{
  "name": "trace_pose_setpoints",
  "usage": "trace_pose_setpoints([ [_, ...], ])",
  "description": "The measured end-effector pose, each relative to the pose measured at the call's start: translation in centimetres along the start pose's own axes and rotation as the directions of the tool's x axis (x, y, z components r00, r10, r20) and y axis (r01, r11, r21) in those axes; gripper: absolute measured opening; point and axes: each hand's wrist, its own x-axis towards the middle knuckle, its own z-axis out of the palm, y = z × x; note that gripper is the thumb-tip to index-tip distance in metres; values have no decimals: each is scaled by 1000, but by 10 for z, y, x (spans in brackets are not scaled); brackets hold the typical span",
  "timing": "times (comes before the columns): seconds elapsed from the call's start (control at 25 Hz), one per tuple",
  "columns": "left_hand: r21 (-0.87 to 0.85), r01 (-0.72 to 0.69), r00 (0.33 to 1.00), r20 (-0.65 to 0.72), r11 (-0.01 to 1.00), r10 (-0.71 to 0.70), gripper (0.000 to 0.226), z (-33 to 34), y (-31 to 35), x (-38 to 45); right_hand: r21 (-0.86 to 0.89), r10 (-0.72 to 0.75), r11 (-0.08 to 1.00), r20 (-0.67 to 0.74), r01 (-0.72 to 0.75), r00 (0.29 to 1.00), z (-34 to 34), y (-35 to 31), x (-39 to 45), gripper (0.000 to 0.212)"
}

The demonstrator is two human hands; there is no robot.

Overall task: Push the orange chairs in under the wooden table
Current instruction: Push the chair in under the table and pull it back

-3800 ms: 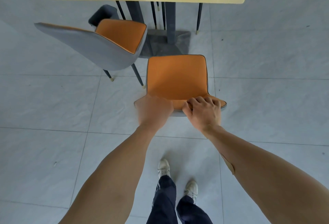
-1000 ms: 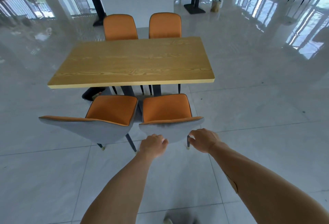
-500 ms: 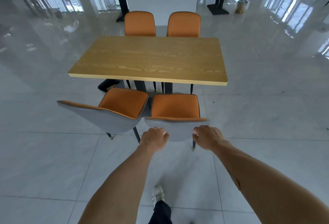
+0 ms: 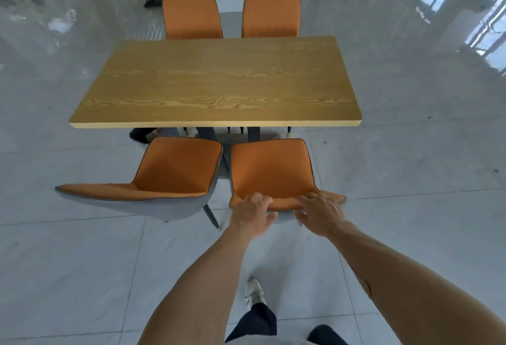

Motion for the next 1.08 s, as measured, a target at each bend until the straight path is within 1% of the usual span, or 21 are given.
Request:
trace_pose_setpoints([
  [0.08,26,-30,999,28,999,29,51,5,-6,10,22,16,1000,49,-17,999,6,1,9,40],
  [0.28,-27,-118,993,24,993,118,49,22,-17,22,11,14,1000,137,-15,991,18,16,22,56],
  [0.4,4,-152,988,2,988,152,50,28,-23,23,19,-11,1000,162,8,987,21,28,27,63],
  [0.48,42,-137,990,-17,990,137,54,33,-17,18,21,-31,999,133,28,991,25,32,25,66],
  [0.6,116,-68,994,-81,991,78,56,39,-2,12,23,-74,997,22,74,997,32,35,18,72],
  [0.68,152,-30,993,-109,988,47,55,44,4,11,15,-127,992,-31,128,991,35,41,16,67],
  [0.8,167,-14,991,-126,986,36,55,46,7,8,17,-183,982,-101,186,978,41,48,13,59],
  [0.96,206,0,996,-86,979,18,59,45,16,7,4,-187,982,-84,188,979,39,49,14,55],
  [1.08,222,25,998,-60,975,-12,57,40,20,11,-9,-182,983,-59,182,982,37,46,15,55],
])
